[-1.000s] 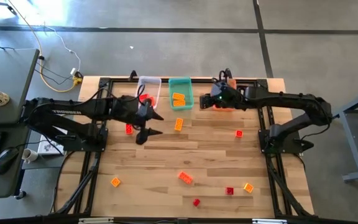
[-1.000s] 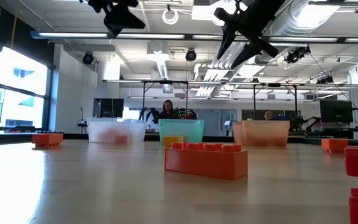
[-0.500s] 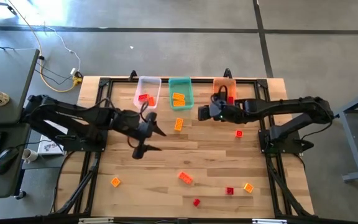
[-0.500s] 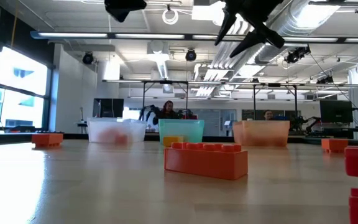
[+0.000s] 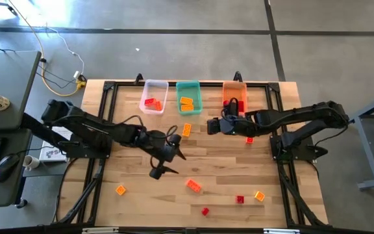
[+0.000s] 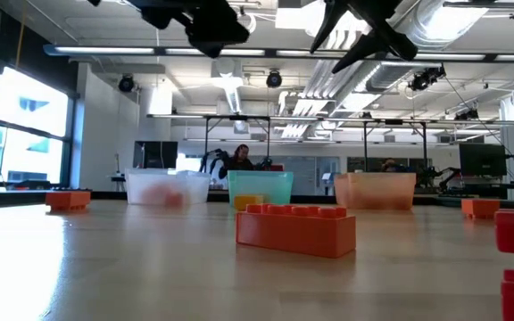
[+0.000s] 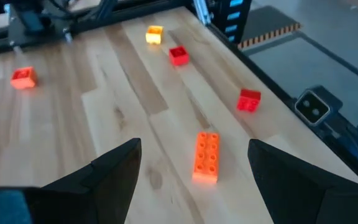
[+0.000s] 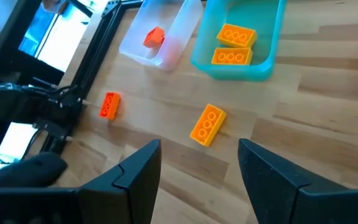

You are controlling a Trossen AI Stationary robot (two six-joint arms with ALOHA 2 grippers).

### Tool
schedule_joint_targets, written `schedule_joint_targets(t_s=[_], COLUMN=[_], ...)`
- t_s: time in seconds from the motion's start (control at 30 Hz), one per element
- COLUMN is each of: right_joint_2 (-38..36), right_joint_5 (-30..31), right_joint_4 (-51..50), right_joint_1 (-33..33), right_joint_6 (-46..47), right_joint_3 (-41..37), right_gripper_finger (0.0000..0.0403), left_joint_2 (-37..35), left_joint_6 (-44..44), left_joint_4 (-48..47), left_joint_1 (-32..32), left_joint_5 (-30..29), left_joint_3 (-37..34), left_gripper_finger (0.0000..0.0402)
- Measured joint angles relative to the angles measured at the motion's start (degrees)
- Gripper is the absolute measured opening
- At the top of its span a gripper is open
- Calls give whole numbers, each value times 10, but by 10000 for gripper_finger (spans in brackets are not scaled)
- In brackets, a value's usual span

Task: Sort & place blocks by color
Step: Put the orange game piece into the transparent bin

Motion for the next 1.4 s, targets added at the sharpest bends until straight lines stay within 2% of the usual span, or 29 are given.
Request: schedule_joint_targets(t_s=[0.33, 0.5, 0.97, 1.4], right_joint_2=[0, 0, 0, 0], right_joint_5=[19, 19, 19, 18], right_joint_4=[0, -3, -7, -14], right_joint_1=[18, 18, 18, 18], right_joint_6=[0, 0, -3, -4], right_joint_3=[0, 0, 0, 0], right_gripper_finger=[199, 199, 199, 199], left_joint_2=[73, 107, 216, 281], left_joint_6=[19, 18, 18, 18], left_joint_4=[81, 123, 214, 239], left_joint_1=[-3, -3, -19, -28], left_joint_5=[6, 38, 53, 67], left_joint_3=[0, 0, 1, 0], left_gripper_finger=[282, 282, 282, 282])
